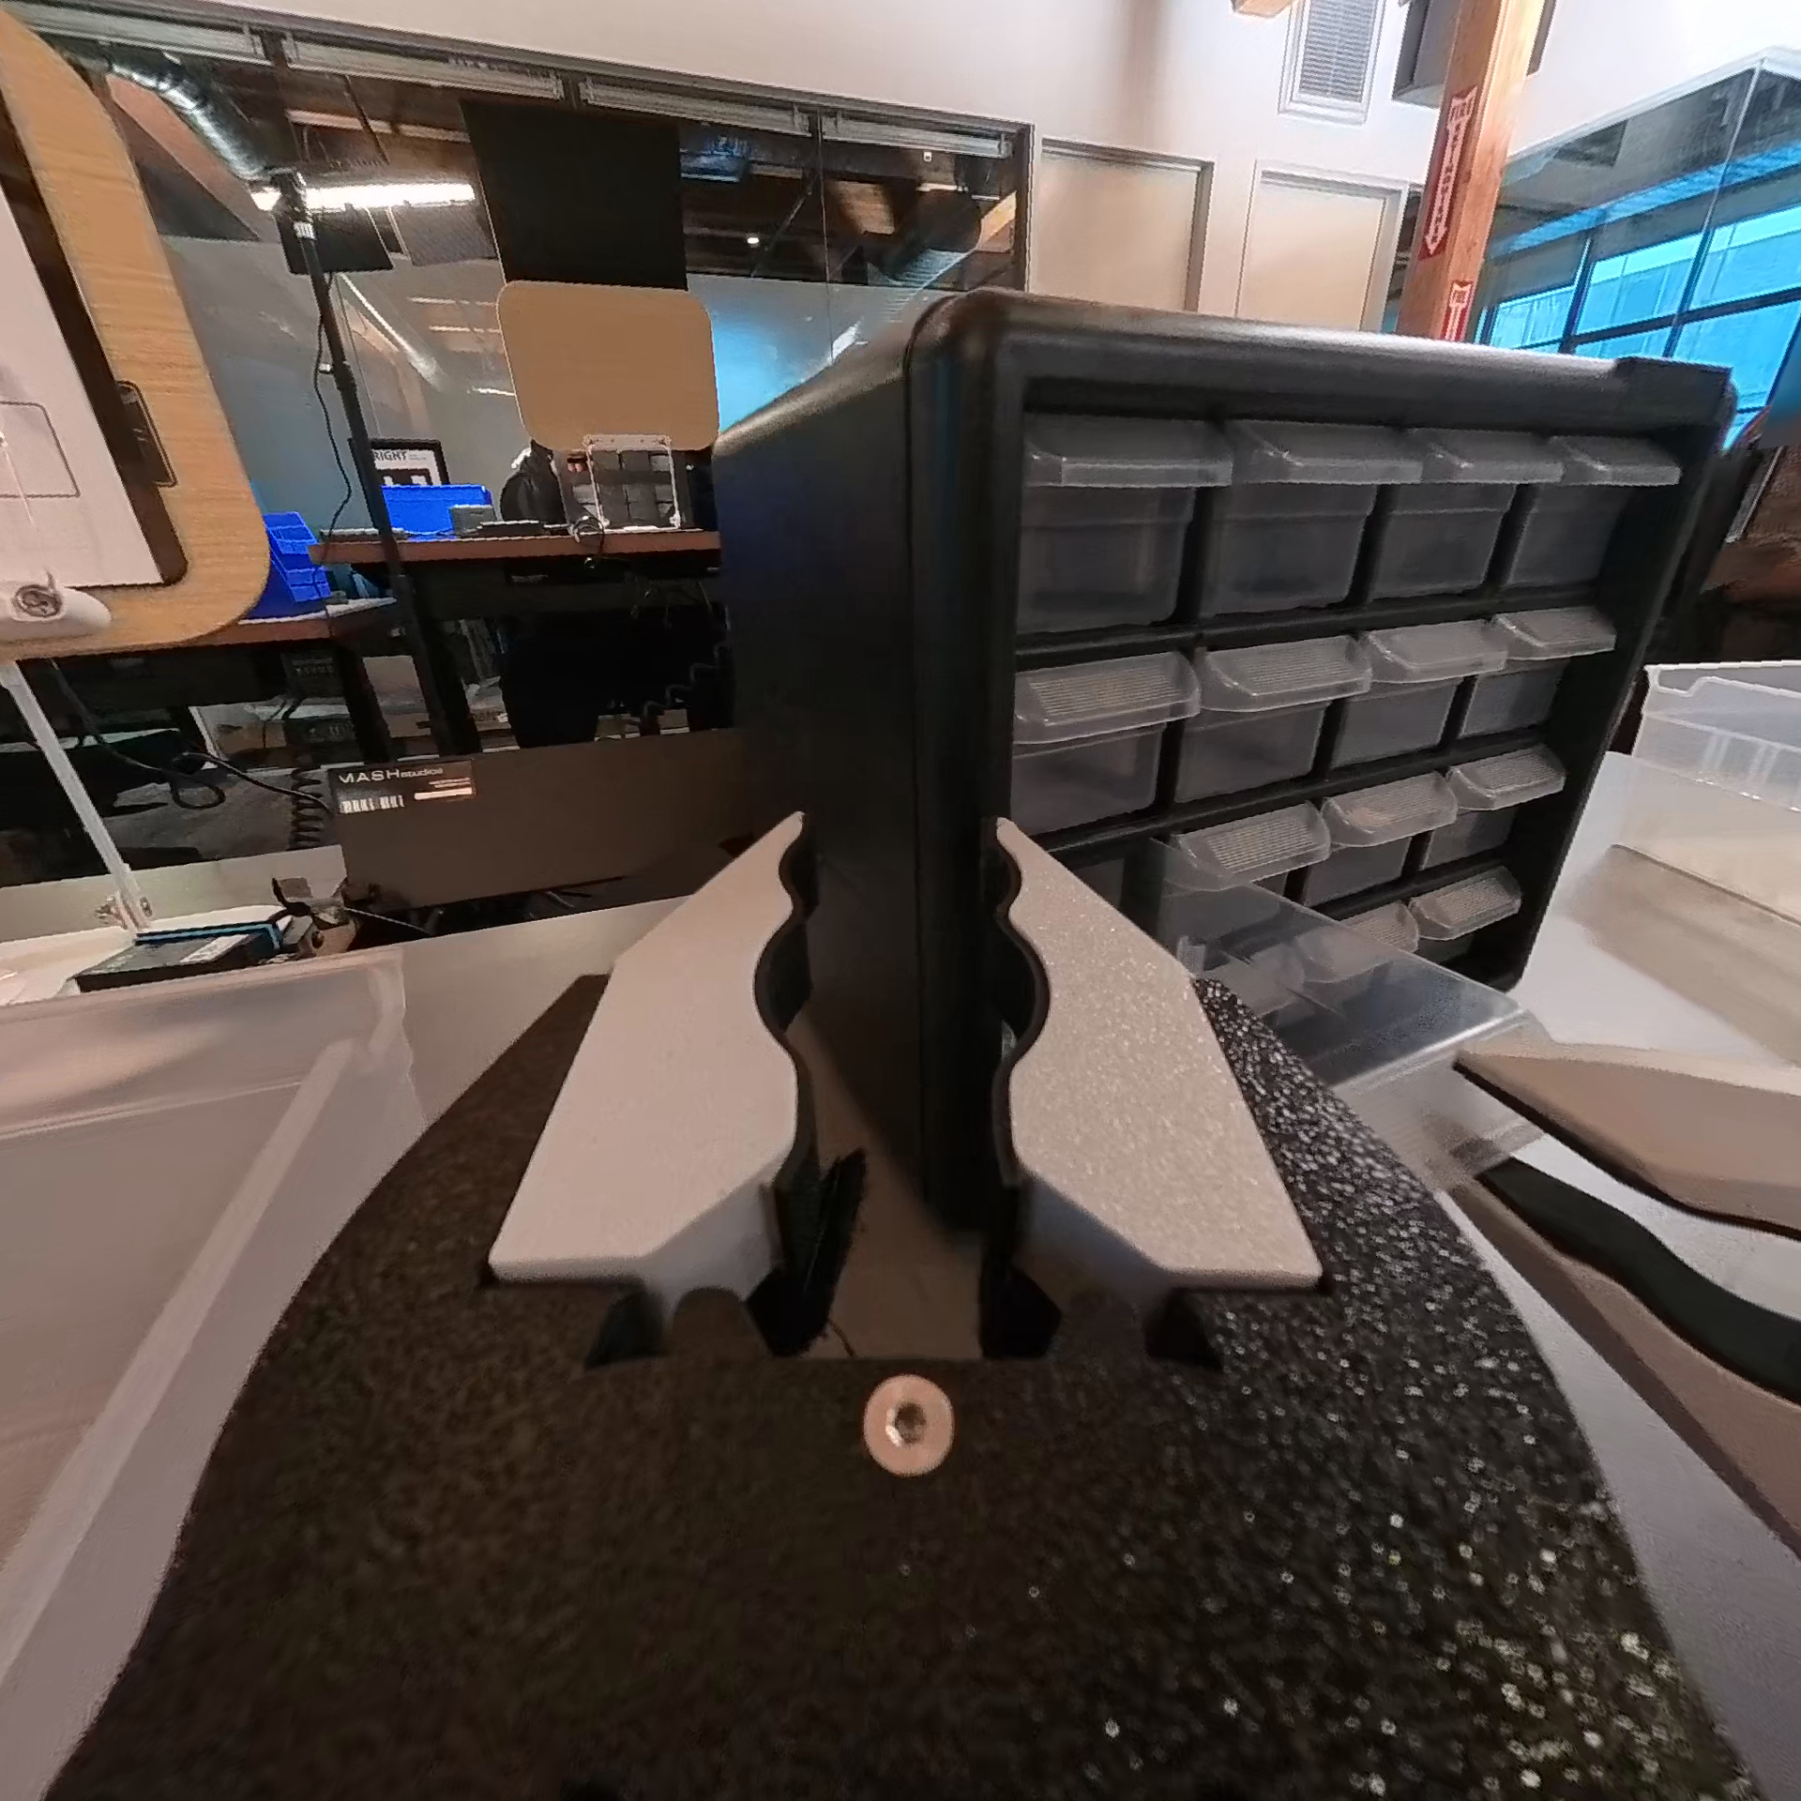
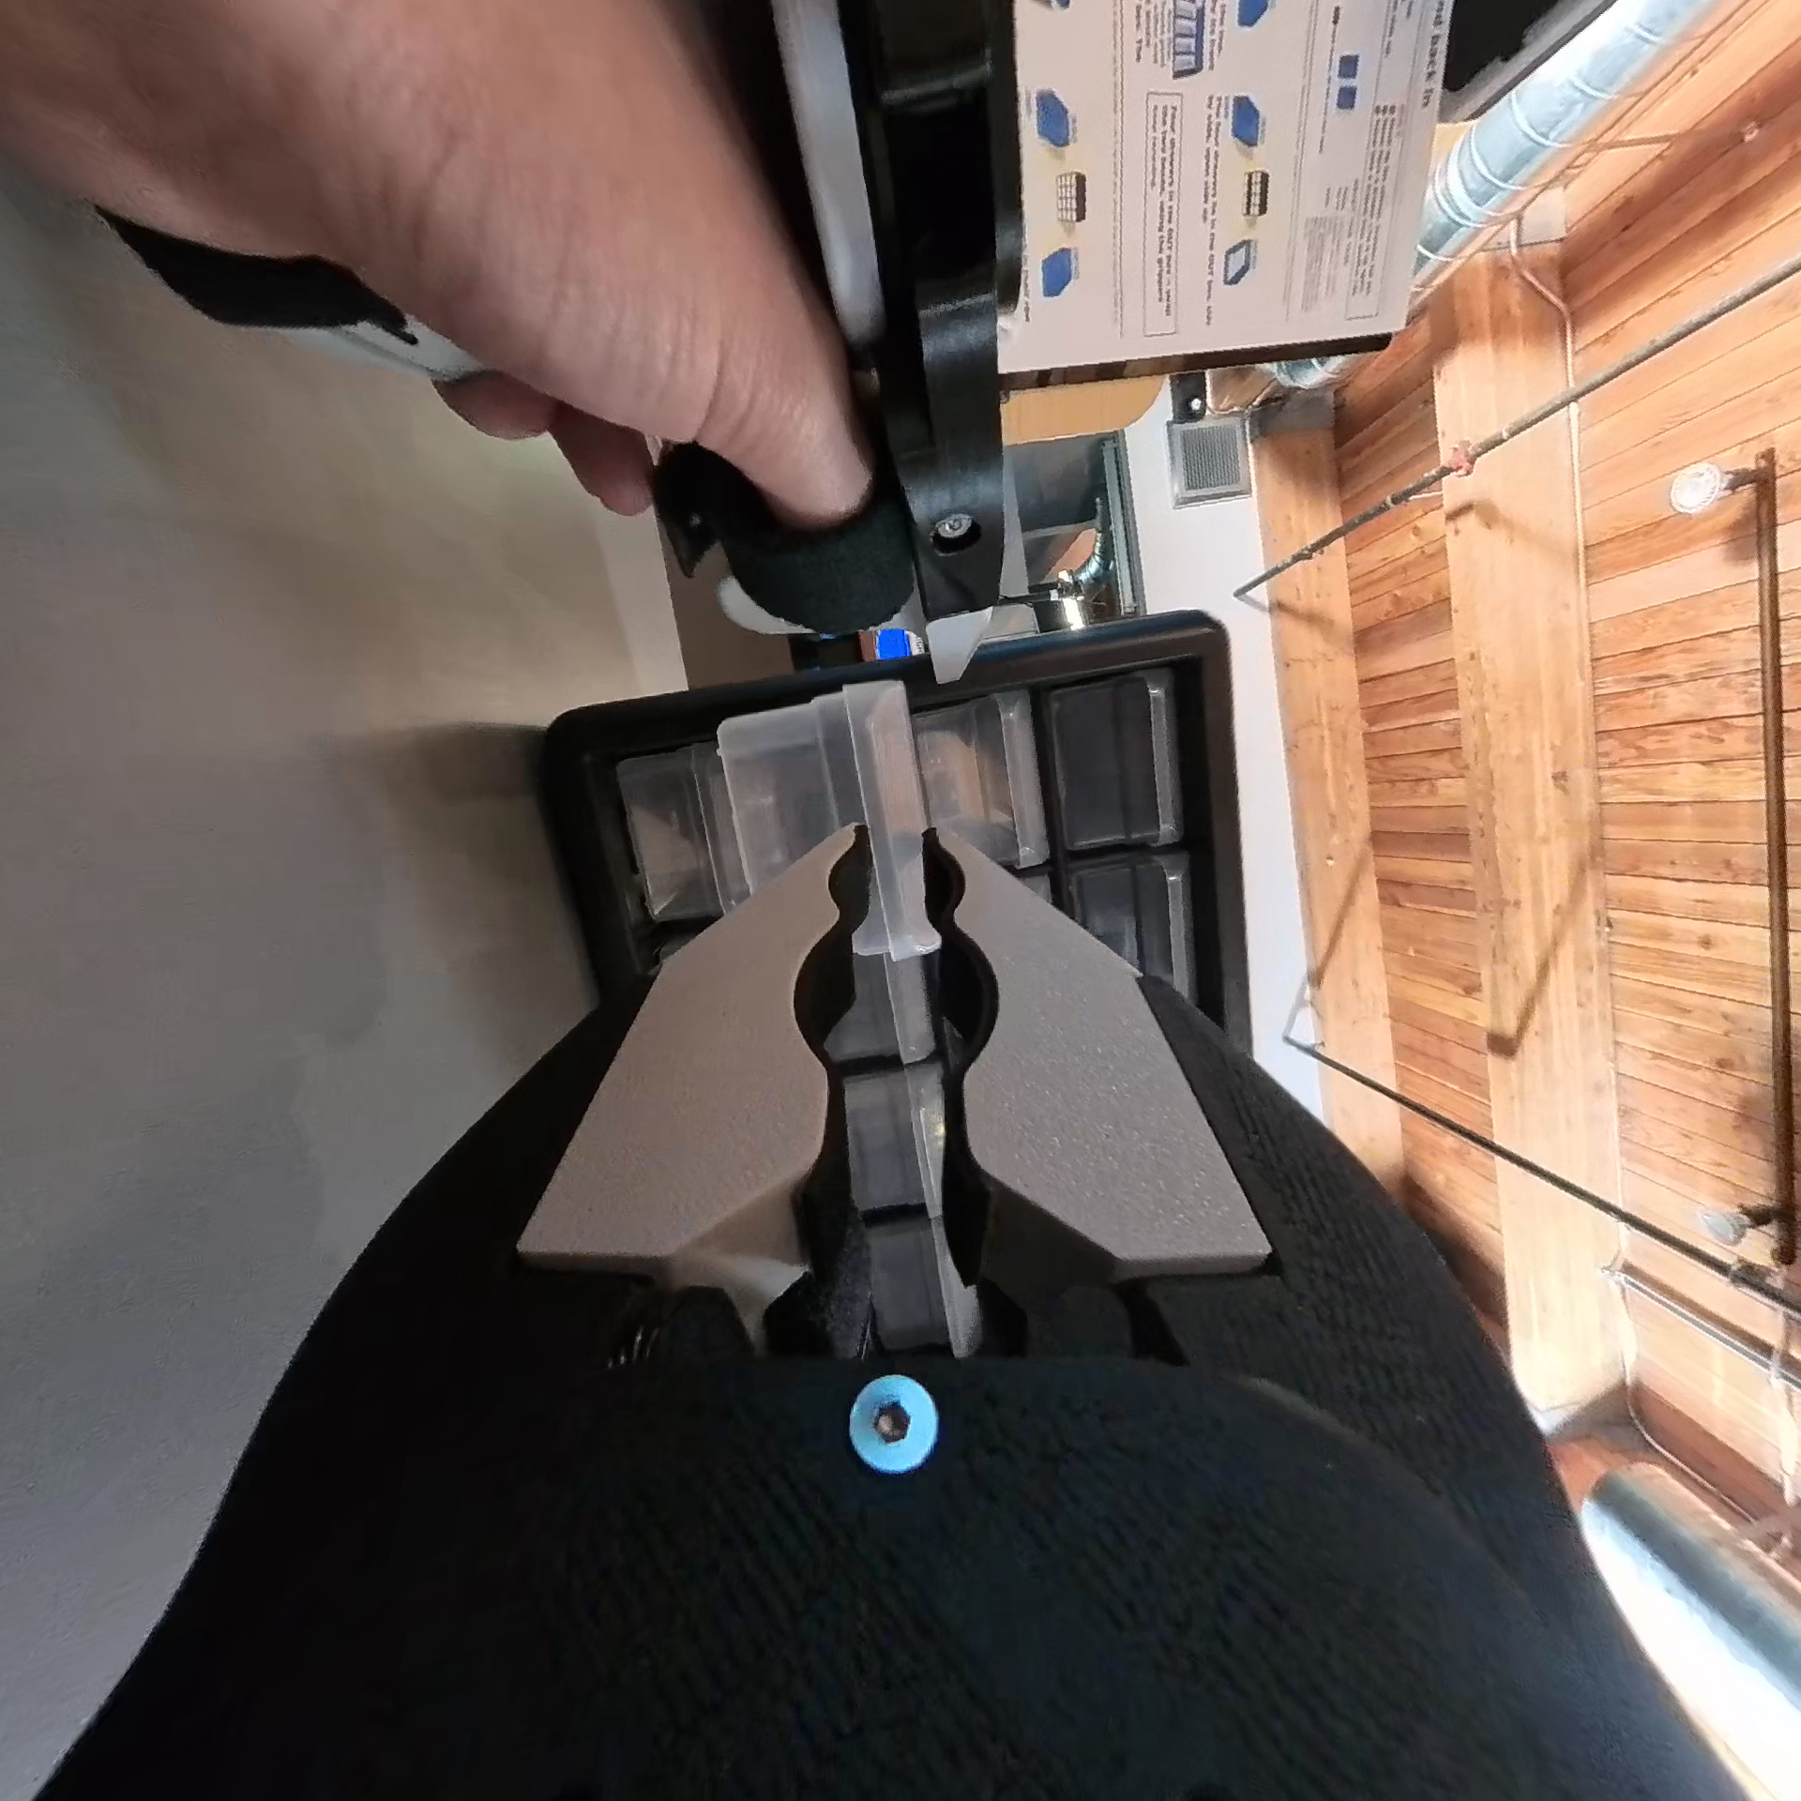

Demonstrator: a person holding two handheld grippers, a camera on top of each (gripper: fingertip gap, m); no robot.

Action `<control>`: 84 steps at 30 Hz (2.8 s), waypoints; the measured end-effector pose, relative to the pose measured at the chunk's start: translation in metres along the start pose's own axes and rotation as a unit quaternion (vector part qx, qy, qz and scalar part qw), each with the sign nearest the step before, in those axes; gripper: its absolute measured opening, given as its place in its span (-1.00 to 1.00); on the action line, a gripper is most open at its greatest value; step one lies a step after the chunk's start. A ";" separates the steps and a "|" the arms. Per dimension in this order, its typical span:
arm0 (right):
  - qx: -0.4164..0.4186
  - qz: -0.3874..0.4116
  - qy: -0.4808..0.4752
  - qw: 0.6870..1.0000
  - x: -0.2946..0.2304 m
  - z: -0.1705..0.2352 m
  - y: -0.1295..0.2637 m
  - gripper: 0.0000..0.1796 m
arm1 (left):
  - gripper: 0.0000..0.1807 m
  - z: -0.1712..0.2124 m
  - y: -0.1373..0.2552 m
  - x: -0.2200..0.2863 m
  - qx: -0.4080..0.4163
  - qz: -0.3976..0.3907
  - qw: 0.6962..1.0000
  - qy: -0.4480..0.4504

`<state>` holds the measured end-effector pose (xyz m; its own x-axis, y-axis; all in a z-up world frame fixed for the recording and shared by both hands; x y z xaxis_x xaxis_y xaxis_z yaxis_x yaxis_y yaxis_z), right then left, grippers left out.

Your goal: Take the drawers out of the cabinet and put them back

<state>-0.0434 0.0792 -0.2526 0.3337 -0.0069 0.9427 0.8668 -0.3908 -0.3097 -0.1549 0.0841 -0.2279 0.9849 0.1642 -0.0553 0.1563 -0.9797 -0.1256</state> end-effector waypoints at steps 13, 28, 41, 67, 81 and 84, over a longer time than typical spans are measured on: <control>0.021 0.011 0.010 1.000 0.016 -0.006 0.030 -0.93 | -0.67 -0.001 -0.001 0.001 -0.001 -0.001 1.000 -0.005; 0.065 -0.063 0.070 0.993 -0.001 -0.008 0.075 -0.95 | -0.67 0.002 -0.002 0.006 -0.011 -0.004 1.000 -0.029; 0.012 -0.249 -0.233 0.940 -0.004 0.023 0.088 -0.18 | -0.66 -0.002 -0.001 0.004 -0.004 -0.011 1.000 -0.029; -0.348 -0.493 -0.410 0.684 -0.022 0.047 0.038 -0.34 | -0.65 -0.007 0.002 0.001 0.001 -0.021 0.999 -0.045; -0.456 -0.335 -0.222 0.794 0.213 0.337 0.110 -0.36 | -0.65 0.003 -0.005 0.014 -0.020 -0.002 0.998 -0.061; -0.469 -0.411 -0.161 0.765 0.185 0.394 0.102 -0.36 | -0.65 0.002 -0.004 0.015 -0.019 -0.003 0.997 -0.073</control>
<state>0.2527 0.4012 -0.1592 0.0245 0.7644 0.6443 0.2353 -0.6308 0.7394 -0.1405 0.0911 -0.2297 0.9630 0.1828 -0.1982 0.1680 -0.9817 -0.0894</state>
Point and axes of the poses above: each gripper's, where its closed fingertips meet, y back along the fingers, z out of its underside, x = y × z across the jaws, the point moved 4 cm from there along y, back along the fingers, and after that the axes turned 11 degrees about z, right-handed, at the moved point
